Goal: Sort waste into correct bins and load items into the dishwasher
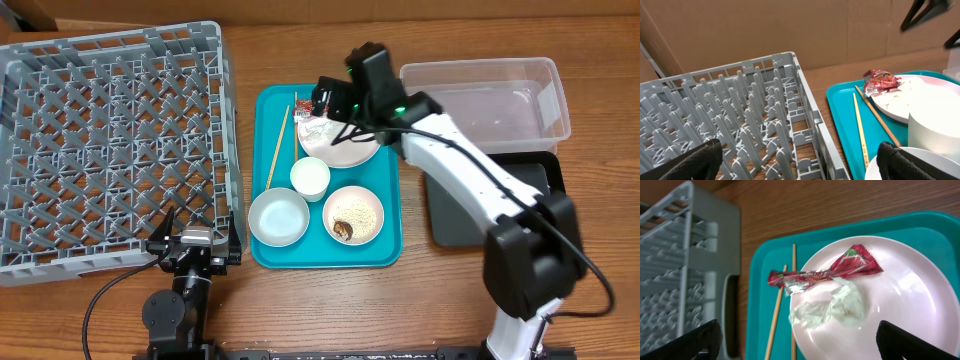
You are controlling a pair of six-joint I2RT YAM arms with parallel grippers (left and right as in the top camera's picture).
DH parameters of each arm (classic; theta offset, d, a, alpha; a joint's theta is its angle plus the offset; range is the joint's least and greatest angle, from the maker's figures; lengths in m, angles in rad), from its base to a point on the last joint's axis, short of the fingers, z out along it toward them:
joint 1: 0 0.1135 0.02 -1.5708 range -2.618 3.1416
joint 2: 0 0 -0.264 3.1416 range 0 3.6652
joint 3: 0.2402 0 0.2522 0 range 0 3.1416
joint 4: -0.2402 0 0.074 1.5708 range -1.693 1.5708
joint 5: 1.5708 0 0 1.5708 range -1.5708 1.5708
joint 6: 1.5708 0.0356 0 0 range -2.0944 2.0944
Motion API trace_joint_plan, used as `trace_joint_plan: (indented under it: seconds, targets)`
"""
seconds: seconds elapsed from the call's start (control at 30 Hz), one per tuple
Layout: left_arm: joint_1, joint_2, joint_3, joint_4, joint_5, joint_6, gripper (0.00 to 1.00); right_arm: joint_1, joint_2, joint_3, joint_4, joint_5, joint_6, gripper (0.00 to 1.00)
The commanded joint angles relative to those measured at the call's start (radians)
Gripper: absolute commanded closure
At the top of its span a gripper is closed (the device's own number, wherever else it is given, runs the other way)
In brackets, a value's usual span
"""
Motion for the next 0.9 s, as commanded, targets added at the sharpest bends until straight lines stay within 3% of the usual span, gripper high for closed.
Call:
trace_joint_plan:
  seconds: [0.0,0.37,0.63,0.73,0.77,0.87]
  targets:
    - [-0.006,-0.011,-0.004,-0.003,-0.005,-0.011,0.00,-0.001,0.077,0.023,0.040,0.101,0.083,0.00]
    - [-0.006,-0.011,-0.004,-0.003,-0.005,-0.011,0.00,0.000,0.200,0.023,0.154,0.112,0.090,0.00]
    - [-0.006,-0.011,-0.004,-0.003,-0.005,-0.011,0.00,0.000,0.278,0.023,0.202,0.111,0.090,0.09]
    - [-0.006,-0.011,-0.004,-0.003,-0.005,-0.011,0.00,0.000,0.293,0.023,0.200,0.111,0.090,0.23]
    - [-0.006,-0.011,-0.004,-0.003,-0.005,-0.011,0.00,0.000,0.293,0.023,0.195,0.108,0.089,0.43]
    - [-0.006,-0.011,-0.004,-0.003,-0.005,-0.011,0.00,0.000,0.293,0.023,0.177,0.101,0.089,0.66]
